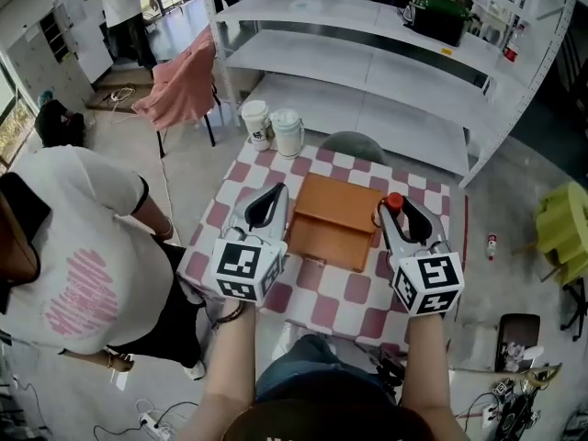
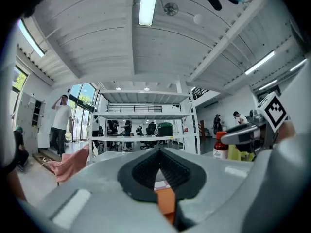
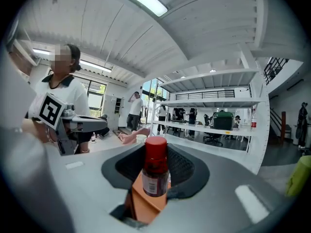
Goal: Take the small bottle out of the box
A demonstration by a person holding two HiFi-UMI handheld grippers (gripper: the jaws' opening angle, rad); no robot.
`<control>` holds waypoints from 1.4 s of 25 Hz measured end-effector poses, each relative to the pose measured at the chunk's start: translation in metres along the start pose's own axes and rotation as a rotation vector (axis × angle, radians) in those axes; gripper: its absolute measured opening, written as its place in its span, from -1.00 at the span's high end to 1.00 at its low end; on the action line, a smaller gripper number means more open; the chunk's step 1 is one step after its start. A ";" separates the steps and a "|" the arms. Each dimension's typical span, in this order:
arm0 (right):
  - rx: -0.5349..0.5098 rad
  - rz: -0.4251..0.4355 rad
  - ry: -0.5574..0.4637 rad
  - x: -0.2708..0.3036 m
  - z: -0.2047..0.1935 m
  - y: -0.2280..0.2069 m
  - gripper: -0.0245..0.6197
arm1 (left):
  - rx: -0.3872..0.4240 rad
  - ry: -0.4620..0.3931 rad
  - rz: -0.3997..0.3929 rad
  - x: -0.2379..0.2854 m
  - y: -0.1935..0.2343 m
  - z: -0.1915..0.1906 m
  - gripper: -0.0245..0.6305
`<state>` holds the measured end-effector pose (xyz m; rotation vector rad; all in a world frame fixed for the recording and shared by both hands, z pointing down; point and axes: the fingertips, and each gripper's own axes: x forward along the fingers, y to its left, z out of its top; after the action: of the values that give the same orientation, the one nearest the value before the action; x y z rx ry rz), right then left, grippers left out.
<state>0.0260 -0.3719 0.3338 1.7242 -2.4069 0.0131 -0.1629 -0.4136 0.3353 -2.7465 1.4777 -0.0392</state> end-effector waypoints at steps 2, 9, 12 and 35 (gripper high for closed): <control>0.000 -0.005 -0.006 -0.007 0.002 -0.003 0.50 | 0.010 -0.002 0.011 -0.005 -0.003 0.006 0.94; 0.005 -0.026 -0.021 -0.024 0.003 -0.013 0.50 | 0.027 -0.003 0.033 -0.015 -0.008 0.011 0.93; 0.001 -0.044 -0.038 -0.028 0.010 -0.017 0.50 | 0.052 -0.015 0.034 -0.014 -0.003 0.014 0.93; -0.030 -0.152 -0.108 -0.025 0.057 -0.042 0.50 | 0.077 -0.091 -0.041 0.030 0.001 0.059 0.93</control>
<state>0.0649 -0.3685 0.2699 1.9352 -2.3283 -0.1391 -0.1453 -0.4389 0.2769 -2.6794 1.3677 0.0268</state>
